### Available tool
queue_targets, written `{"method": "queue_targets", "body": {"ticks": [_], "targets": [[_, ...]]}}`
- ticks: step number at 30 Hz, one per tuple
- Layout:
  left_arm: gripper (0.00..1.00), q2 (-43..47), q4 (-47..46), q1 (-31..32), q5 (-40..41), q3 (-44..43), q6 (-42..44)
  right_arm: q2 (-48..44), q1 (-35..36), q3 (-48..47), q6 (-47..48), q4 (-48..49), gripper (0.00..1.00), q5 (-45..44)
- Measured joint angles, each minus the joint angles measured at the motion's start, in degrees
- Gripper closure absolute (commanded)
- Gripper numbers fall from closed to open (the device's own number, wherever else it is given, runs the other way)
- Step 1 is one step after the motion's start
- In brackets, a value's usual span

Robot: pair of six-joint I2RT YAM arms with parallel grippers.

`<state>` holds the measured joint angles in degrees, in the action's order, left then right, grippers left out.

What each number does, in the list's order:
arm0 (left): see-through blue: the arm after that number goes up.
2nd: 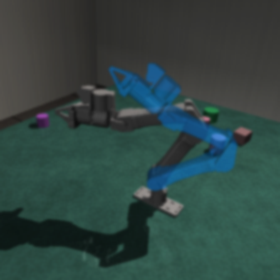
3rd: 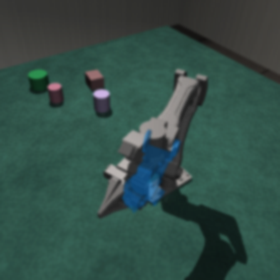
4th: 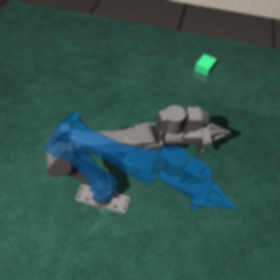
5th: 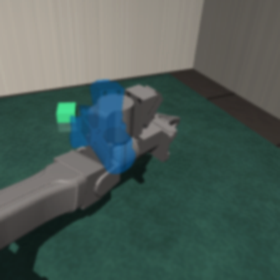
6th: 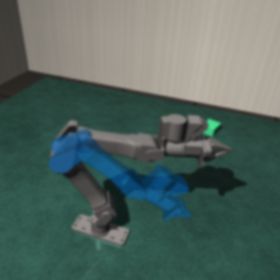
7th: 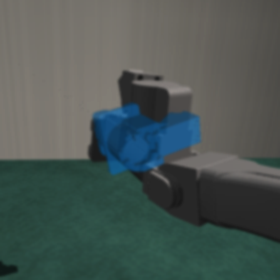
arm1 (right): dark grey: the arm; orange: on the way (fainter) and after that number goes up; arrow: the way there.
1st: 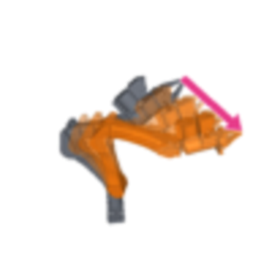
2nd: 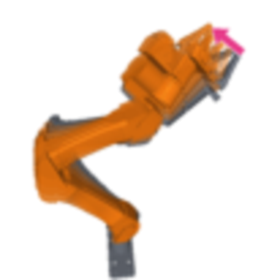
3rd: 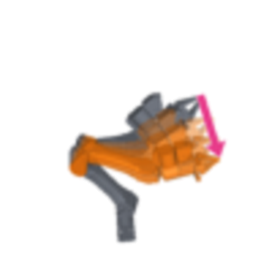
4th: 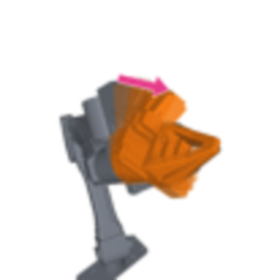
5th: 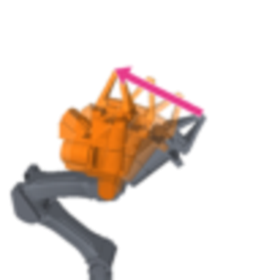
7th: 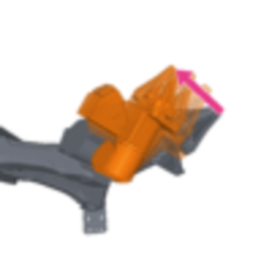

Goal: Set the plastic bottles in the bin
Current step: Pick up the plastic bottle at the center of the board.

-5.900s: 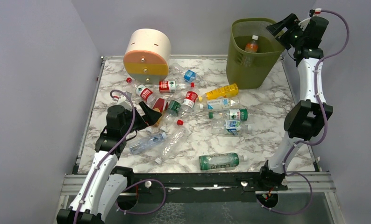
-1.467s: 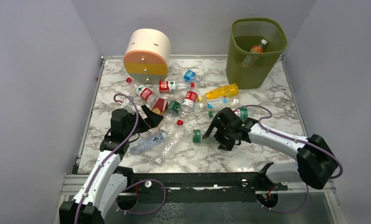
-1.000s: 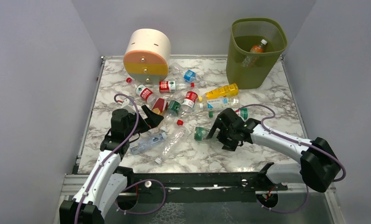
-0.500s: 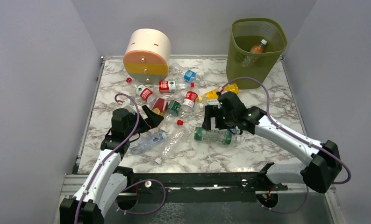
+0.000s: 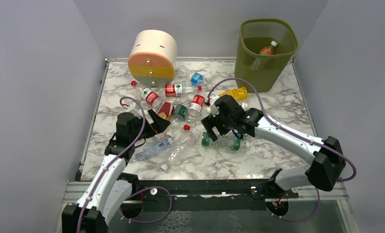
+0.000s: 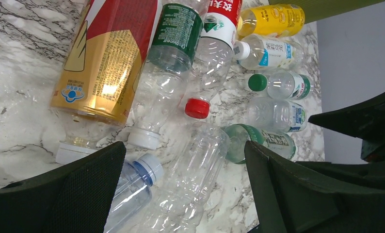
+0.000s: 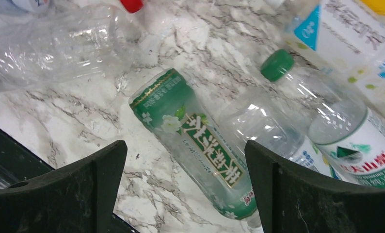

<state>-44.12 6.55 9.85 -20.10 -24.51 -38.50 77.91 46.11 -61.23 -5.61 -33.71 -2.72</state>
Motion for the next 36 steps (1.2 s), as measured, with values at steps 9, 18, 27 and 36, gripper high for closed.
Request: {"method": "queue_targets", "body": {"ticks": [9, 18, 27, 36], "targets": [[0.01, -0.31, 0.02, 0.02, 0.02, -0.15, 0.07, 10.32, 6.86, -0.46, 7.15, 0.20, 0.06, 0.17], [0.01, -0.37, 0.02, 0.02, 0.02, -0.15, 0.17, 15.65, 6.93, -0.87, 11.87, 1.38, 0.05, -1.51], [0.01, -0.37, 0.02, 0.02, 0.02, -0.15, 0.15, 18.67, 6.93, -0.87, 14.71, 3.21, 0.06, -0.87], [0.01, -0.35, 0.48, 0.02, 0.00, -0.42, 0.15, 20.57, 6.93, -1.42, 15.52, 4.61, 0.32, 0.07]]}}
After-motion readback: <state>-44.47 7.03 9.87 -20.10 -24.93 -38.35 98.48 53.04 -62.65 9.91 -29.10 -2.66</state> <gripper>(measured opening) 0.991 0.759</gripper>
